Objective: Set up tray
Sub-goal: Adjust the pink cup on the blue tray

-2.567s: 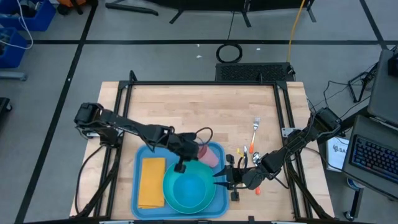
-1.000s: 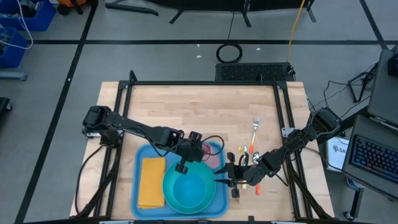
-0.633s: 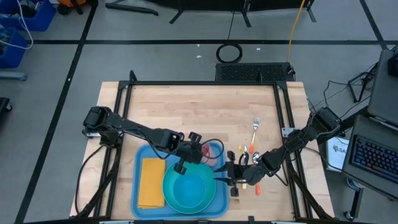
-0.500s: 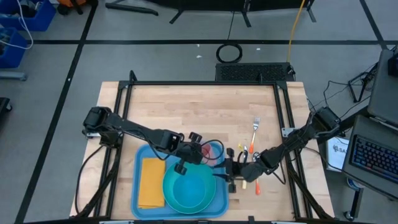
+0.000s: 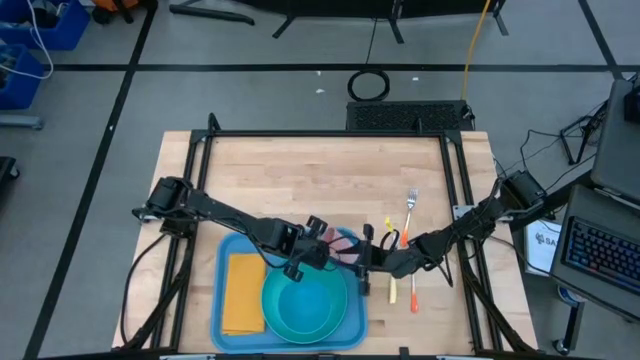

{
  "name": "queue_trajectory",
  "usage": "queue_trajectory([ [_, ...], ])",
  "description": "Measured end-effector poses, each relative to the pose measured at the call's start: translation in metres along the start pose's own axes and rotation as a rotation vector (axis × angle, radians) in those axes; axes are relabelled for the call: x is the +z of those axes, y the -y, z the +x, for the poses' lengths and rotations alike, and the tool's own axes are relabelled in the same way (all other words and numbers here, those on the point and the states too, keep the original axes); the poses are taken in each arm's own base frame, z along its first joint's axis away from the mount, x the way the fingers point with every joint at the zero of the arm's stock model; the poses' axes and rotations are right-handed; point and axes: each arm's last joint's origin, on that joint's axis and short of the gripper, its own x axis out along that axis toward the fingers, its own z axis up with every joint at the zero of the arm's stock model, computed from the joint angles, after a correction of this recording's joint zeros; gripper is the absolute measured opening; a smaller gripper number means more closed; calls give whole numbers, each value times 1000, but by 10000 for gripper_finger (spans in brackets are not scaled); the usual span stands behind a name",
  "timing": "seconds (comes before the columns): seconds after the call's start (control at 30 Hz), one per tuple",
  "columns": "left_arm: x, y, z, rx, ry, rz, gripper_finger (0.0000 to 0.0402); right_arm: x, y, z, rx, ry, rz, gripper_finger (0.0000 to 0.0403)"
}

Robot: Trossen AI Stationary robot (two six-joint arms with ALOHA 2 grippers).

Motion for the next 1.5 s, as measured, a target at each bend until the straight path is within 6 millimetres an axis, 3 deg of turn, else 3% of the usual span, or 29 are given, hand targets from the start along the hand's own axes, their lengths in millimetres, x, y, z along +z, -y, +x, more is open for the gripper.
queue_trajectory([
  [0.47,19,-1,-29,38,42,74,0,-2,8,2,-18,26,26,59],
  [0.8,21,5,-32,155,1,137,0,-2,19,9,35,4,110,33],
  [1.13,23,8,-31,135,12,126,0,-6,18,9,80,-55,195,3],
  [1.5,25,13,-32,156,13,152,0,-11,20,9,63,-97,248,0],
])
